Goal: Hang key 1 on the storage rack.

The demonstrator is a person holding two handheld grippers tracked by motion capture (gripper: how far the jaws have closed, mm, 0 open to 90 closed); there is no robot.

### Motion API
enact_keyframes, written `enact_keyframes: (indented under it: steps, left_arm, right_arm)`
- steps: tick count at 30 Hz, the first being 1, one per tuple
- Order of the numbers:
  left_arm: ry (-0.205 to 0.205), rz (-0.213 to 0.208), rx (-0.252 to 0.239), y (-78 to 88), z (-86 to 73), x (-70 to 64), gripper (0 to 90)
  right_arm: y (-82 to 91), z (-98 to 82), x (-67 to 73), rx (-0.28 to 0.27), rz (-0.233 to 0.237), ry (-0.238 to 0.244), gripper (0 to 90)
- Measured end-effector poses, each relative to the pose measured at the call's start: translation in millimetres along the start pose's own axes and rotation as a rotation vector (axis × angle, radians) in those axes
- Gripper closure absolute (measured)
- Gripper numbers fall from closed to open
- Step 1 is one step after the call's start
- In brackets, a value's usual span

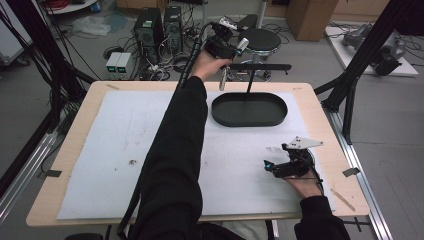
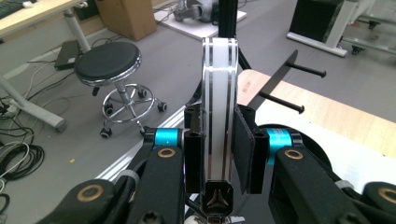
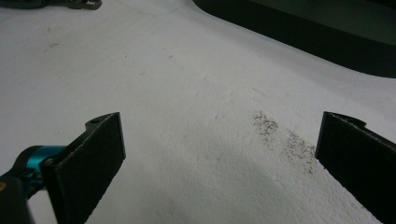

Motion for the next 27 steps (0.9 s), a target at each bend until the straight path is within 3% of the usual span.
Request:
enact_keyframes:
  steps: [12,14,17,19,21,24,25,27]
  left_arm:
    - [0.074,0.135,-0.031,-5.5,0.6,10.6,74.9]
    - [0.085,0.125,-0.062,-6.2,0.3,14.6,74.8]
    - [0.074,0.124,-0.062,-3.7,-1.0,20.6,74.6]
    - [0.087,0.093,-0.056,-1.9,-4.5,22.0,71.8]
    - [0.107,0.076,-0.038,0.1,-7.9,22.3,52.4]
    - [0.061,0.068,0.039,2.3,-13.5,18.7,18.1]
    - [0.063,0.045,0.056,3.8,-15.2,18.2,8.6]
    - [0.083,-0.023,0.069,7.2,-18.3,16.9,1.7]
  right_arm:
    - [-0.2,0.2,0.2,-0.002,0.001,0.001,0.8]
    - [-0.1,0.3,0.3,-0.004,0.0,0.002,0.8]
    - [-0.4,0.0,0.8,-0.002,-0.002,0.005,0.8]
    - [-0.2,0.1,0.7,-0.002,0.001,0.006,0.8]
    - [-0.3,0.1,0.2,-0.002,0.002,0.003,0.8]
    - [0.0,0.3,1.0,-0.005,0.002,0.003,0.8]
    - [0.3,0.5,1.5,-0.006,0.003,0.002,0.8]
    - [0.6,1.0,2.0,-0.009,0.003,0.006,0.8]
Point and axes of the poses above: each handheld gripper's, and its own axes: y roughly backward along the jaws, z roughly out of its top, x roughly to its left, the point moved 5 cm from there along -y, roughly forward along the jaws, and after that the axes turned 9 degrees about -y, right-handed, at the moved point
